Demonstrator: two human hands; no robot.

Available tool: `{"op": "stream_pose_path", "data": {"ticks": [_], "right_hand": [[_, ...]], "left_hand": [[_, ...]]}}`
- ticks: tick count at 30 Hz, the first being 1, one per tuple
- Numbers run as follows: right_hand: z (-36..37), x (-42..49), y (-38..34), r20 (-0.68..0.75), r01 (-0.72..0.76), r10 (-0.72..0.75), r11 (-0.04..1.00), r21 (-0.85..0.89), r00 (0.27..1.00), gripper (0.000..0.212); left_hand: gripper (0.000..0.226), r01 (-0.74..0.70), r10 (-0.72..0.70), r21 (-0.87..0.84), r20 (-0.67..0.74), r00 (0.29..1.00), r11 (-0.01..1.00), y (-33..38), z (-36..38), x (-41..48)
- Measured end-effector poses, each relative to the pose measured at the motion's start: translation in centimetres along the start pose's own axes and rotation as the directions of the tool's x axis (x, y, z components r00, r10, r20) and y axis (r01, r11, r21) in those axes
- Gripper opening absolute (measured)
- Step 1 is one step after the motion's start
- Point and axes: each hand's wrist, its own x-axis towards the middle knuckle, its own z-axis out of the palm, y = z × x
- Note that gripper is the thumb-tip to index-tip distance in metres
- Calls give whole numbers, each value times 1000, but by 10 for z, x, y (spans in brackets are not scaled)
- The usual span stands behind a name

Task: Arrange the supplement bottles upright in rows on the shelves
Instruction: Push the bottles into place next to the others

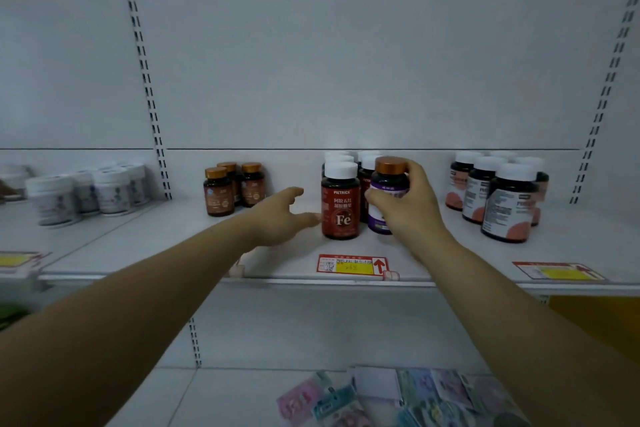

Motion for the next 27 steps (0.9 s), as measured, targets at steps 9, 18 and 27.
{"op": "stream_pose_path", "data": {"ticks": [9,18,27], "right_hand": [[136,-18,-63,308,-29,7,997,65,951,41],[365,-78,-106,509,-201,114,973,117,853,33],[574,-137,-163,633,-256,56,939,229,772,27]], "left_hand": [[67,-17,31,184,-77,997,983,-71,-76,-67],[58,72,-71,0,-183,981,997,-215,-211,-165],[25,80,-141,-187,-340,930,979,-335,-335,-243]]}}
